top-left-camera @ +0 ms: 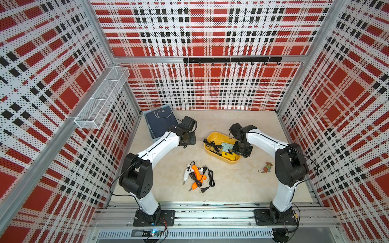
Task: Put the hot melt glue gun into the storage box
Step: Move the storage box to the center of the board.
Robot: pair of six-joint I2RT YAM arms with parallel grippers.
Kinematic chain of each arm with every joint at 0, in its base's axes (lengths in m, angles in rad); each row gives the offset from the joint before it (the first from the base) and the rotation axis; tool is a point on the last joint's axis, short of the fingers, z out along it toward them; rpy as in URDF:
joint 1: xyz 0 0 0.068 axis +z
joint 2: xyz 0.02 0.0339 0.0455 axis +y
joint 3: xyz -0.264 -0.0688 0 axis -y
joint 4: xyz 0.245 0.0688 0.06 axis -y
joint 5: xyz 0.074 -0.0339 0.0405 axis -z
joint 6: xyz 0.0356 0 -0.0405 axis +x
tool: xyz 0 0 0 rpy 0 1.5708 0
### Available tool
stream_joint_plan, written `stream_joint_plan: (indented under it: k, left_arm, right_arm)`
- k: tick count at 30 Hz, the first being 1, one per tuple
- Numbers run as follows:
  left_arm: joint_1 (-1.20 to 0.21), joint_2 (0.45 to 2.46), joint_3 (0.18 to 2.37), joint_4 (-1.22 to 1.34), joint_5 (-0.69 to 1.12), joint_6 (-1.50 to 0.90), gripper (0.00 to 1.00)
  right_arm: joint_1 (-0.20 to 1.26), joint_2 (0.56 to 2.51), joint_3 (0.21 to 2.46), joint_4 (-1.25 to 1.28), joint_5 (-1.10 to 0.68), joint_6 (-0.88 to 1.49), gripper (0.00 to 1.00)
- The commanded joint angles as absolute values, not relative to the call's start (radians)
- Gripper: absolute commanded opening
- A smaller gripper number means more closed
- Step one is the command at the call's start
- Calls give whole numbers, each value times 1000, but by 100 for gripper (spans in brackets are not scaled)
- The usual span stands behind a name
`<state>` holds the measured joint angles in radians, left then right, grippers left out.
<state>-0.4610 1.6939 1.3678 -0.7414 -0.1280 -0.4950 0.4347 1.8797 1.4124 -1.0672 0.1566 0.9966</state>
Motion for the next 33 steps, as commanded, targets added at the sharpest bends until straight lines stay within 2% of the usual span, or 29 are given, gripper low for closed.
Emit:
stream_joint_plan:
  k: [1,5,8,14,18,20,21,23,26,28,33]
  left_arm:
    - [-466,1671,1366,-752,-137,-501,40]
    - [-463,1651,1353,-753,-147,-508,40]
    - [-460,1639,1345,-757,-151,-512,40]
    - [-458,1612,1330,-777,-161,-518,41]
    - [-457,1577,1301,-802,-166,-518,44]
    - [-456,1549,1269,-812,-157,-521,46]
    - [-457,1537,1253,-816,-146,-527,47]
    - [-469,1510,1212,-818,-111,-542,49]
    - [-541,1491,1173,-818,-61,-574,53]
    - [-611,1491,1151,-818,-24,-592,56]
    - [-739,1487,1069,-816,23,-665,60]
  right_arm:
    - [421,1917,1429,-1004,155,942,27]
    - [422,1956,1505,-986,170,847,13]
    - [422,1996,1587,-1003,187,771,7]
    - [421,2063,1697,-1024,192,703,7]
    - [422,2109,1722,-1011,168,685,12]
    - [422,2127,1741,-1002,164,684,22]
    - [422,2129,1753,-1006,165,685,30]
    - [422,2119,1777,-1026,176,693,53]
    - [422,2044,1778,-1047,240,715,72]
    - [421,1978,1765,-1057,280,729,77]
    - [417,1872,1736,-1098,326,719,78]
